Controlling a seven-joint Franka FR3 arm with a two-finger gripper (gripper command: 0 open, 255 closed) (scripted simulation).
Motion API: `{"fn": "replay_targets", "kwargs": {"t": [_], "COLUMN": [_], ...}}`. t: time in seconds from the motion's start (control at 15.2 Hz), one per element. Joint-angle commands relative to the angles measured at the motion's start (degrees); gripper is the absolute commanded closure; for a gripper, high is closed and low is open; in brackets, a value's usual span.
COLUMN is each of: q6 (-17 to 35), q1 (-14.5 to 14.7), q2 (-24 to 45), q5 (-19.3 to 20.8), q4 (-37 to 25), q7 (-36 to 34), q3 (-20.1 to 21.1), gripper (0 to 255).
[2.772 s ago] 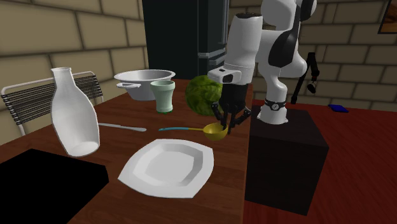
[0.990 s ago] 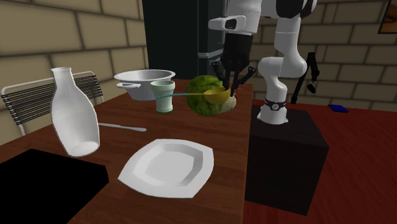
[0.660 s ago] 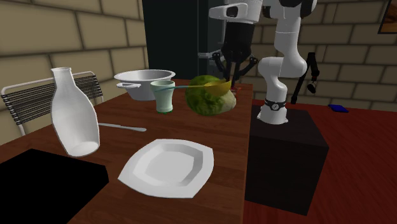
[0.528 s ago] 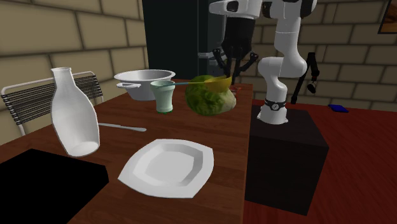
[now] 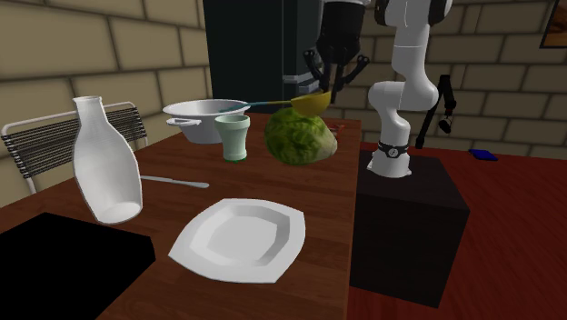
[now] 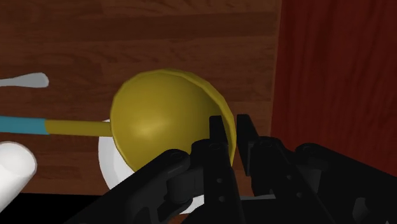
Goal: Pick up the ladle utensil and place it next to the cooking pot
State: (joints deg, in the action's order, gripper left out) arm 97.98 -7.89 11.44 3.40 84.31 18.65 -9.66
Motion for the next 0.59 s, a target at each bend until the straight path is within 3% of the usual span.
{"fn": "replay_targets", "kwargs": {"t": [0.0, 0.53], "q6": [0.87, 4.64], "q1": [-0.54, -3.77], "q2": [-2.76, -16.11], "q5": [0.35, 2.73], "q4": [3.51, 19.83], "q7": [0.99, 6.90], "q3": [-0.48, -3.71], "gripper": [255, 255]}}
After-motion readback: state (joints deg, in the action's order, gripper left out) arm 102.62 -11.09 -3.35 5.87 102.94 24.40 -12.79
